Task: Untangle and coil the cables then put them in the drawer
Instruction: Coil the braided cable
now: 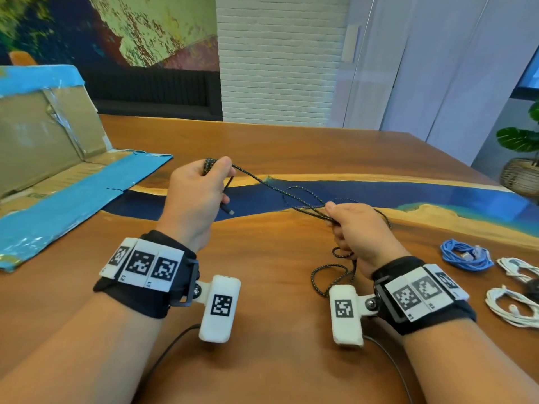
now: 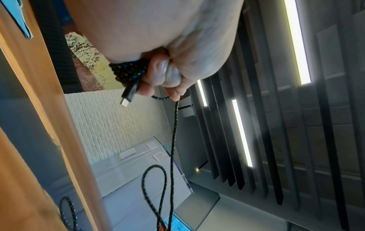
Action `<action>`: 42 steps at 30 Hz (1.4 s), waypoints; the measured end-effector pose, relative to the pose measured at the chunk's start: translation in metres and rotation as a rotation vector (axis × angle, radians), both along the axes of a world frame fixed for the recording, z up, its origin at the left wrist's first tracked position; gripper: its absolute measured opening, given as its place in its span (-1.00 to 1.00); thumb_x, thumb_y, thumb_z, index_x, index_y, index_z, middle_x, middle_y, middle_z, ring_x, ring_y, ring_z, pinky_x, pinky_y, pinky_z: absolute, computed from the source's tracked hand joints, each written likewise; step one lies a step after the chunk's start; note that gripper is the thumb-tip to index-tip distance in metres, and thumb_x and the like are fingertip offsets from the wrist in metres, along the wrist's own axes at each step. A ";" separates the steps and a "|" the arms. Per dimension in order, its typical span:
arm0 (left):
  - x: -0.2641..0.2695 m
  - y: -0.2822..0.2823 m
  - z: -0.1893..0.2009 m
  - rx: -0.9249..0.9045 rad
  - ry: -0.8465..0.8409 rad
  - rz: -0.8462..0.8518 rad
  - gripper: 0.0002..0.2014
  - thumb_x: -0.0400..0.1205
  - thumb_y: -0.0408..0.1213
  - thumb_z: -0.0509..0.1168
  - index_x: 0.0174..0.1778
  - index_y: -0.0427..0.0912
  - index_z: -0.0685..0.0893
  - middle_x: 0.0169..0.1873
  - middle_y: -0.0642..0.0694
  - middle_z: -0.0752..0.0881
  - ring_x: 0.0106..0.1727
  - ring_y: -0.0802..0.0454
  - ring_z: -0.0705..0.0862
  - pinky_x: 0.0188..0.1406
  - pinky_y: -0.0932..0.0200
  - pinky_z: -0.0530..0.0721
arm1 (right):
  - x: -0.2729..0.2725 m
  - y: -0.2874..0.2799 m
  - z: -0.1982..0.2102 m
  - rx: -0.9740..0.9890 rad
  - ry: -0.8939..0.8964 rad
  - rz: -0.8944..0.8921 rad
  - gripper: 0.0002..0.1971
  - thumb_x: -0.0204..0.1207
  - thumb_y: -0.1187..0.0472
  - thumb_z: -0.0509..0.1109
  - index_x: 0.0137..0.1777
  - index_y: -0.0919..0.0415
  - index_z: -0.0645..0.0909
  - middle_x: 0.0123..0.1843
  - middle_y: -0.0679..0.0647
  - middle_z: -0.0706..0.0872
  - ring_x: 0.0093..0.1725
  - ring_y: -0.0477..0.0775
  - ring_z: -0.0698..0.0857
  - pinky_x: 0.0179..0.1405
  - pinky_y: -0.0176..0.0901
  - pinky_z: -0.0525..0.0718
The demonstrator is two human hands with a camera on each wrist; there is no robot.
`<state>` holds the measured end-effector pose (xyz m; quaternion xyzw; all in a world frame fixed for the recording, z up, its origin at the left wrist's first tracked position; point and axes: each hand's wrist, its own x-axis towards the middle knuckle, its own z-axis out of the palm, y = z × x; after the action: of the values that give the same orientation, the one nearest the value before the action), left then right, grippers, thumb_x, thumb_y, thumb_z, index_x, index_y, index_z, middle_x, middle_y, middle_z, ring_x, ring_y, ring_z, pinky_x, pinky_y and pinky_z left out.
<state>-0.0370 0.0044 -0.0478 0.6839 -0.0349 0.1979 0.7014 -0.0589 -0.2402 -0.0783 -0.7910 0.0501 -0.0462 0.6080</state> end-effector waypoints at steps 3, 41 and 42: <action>0.000 0.001 0.002 -0.051 -0.004 0.042 -0.74 0.79 -0.10 0.29 -0.17 -0.08 0.74 -0.64 0.20 0.38 -0.58 0.22 0.44 -0.14 -0.01 0.56 | 0.002 -0.003 0.001 0.189 0.076 -0.048 -0.57 0.82 0.00 0.15 -0.32 0.11 0.35 -0.56 -0.07 0.25 -0.56 -0.02 0.15 -0.47 -0.13 0.14; -0.024 -0.027 -0.001 -0.286 0.106 -0.517 -0.68 0.83 -0.40 0.17 0.50 -0.36 0.57 0.24 -0.10 0.84 0.14 0.04 0.84 0.13 0.23 0.76 | -0.034 0.051 0.011 -0.330 -0.126 0.545 -0.73 0.79 0.06 0.27 0.03 0.05 0.81 -0.49 0.01 0.66 -0.55 -0.08 0.41 -0.47 -0.22 0.42; -0.025 -0.029 -0.003 -0.172 0.120 -0.490 -0.71 0.82 -0.40 0.21 0.44 -0.33 0.64 0.29 -0.06 0.82 0.19 0.07 0.84 0.13 0.25 0.75 | -0.035 0.051 0.012 -0.328 -0.131 0.553 -0.73 0.76 0.05 0.31 -0.04 0.08 0.81 -0.51 0.01 0.64 -0.55 -0.08 0.41 -0.46 -0.21 0.41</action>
<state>-0.0621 -0.0245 -0.0505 0.6034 -0.1411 -0.0164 0.7847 -0.0944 -0.1889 -0.0660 -0.8575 -0.2137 0.0623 0.4638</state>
